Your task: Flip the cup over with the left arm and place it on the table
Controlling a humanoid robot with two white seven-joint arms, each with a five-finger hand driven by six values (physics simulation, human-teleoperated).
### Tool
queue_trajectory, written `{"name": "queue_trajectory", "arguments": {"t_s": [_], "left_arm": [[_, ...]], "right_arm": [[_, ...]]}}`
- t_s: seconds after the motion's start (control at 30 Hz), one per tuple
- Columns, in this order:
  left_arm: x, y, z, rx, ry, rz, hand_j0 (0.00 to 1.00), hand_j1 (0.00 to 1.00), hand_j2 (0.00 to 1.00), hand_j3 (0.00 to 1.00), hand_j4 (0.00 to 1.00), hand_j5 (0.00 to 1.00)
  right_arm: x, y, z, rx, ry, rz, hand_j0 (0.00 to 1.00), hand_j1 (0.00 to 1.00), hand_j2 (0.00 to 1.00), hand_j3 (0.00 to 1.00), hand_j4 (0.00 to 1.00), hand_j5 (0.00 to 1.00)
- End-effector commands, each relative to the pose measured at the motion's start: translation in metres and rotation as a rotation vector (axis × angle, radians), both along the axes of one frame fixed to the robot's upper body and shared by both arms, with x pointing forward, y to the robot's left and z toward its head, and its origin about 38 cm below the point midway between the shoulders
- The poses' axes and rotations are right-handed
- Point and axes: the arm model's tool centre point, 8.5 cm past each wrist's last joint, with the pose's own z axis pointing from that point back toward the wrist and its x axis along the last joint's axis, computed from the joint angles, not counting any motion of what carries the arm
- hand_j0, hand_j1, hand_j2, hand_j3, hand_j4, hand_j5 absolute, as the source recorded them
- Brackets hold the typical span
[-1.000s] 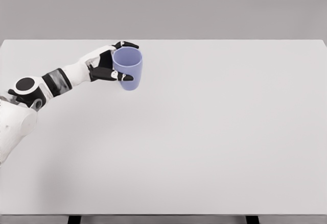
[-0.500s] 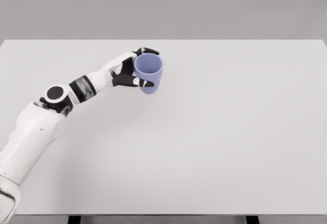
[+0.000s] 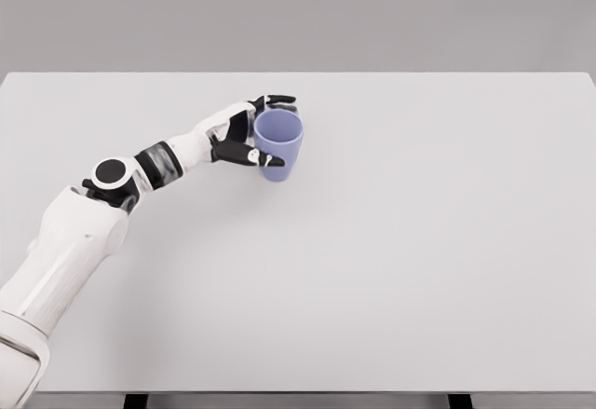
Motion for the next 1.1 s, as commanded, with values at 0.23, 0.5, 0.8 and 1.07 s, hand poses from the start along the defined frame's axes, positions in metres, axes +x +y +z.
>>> {"name": "queue_trajectory", "arguments": {"t_s": [0.23, 0.5, 0.8, 1.07], "left_arm": [[0.005, 0.004, 0.01, -0.006, -0.02, 0.006, 1.0, 1.0, 1.0, 1.0, 1.0, 1.0], [0.012, 0.006, 0.024, -0.013, -0.044, 0.012, 1.0, 1.0, 1.0, 1.0, 1.0, 1.0], [0.034, 0.054, 0.078, 0.061, -0.166, 0.068, 1.0, 1.0, 1.0, 1.0, 1.0, 1.0], [-0.006, 0.195, 0.1, 0.645, -0.538, -0.023, 1.0, 1.0, 1.0, 1.0, 1.0, 1.0]], "right_arm": [[0.0, 0.0, 0.0, 0.001, -0.001, -0.001, 1.0, 1.0, 1.0, 1.0, 1.0, 1.0], [0.0, 0.0, 0.0, -0.001, 0.0, 0.0, 1.0, 1.0, 1.0, 1.0, 1.0, 1.0], [0.0, 0.0, 0.0, 0.001, -0.001, 0.001, 1.0, 1.0, 1.0, 1.0, 1.0, 1.0], [0.0, 0.0, 0.0, -0.001, 0.0, -0.001, 1.0, 1.0, 1.0, 1.0, 1.0, 1.0]]}}
